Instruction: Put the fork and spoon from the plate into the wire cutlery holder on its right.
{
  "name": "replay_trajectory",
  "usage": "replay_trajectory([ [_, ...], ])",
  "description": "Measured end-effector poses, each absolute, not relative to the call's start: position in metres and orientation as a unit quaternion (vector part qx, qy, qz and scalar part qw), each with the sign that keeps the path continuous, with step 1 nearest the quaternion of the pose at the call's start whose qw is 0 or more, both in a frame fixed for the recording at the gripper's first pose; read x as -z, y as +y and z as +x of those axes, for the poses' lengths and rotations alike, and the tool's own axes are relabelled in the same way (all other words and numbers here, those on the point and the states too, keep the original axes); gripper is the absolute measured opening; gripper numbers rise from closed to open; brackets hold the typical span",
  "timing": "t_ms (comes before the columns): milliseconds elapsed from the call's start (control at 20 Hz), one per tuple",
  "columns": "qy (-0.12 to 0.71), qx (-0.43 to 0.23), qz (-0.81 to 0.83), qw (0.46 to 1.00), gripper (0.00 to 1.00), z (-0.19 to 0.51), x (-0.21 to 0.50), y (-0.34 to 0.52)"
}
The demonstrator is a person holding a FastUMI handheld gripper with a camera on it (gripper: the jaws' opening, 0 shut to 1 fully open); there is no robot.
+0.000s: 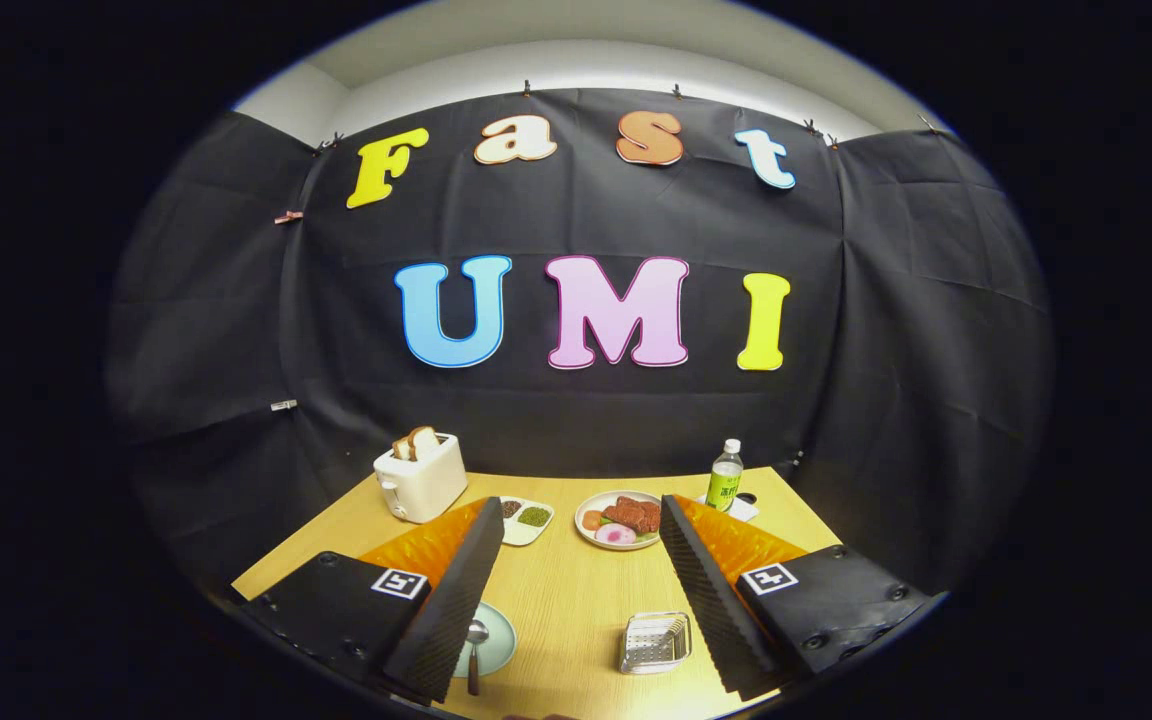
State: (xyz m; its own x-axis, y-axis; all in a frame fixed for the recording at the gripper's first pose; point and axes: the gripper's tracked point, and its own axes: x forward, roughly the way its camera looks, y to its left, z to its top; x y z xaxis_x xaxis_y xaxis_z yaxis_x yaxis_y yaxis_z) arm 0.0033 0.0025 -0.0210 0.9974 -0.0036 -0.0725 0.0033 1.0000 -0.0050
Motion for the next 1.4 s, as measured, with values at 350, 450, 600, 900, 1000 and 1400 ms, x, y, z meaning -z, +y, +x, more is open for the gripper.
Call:
replay_trajectory([
  [350,0.06,0.004,0.001,0.998,0.98,0.016,0.036,0.007],
  [450,0.071,-0.002,-0.003,0.997,0.98,0.021,0.044,0.012],
  [600,0.101,-0.03,0.001,0.994,0.98,0.027,0.063,0.029],
  [900,0.203,-0.088,0.001,0.975,0.98,0.026,0.127,0.071],
  [1000,0.247,-0.106,-0.009,0.963,0.98,0.024,0.156,0.083],
  [1400,0.389,-0.125,-0.047,0.912,0.99,0.018,0.265,0.118],
])
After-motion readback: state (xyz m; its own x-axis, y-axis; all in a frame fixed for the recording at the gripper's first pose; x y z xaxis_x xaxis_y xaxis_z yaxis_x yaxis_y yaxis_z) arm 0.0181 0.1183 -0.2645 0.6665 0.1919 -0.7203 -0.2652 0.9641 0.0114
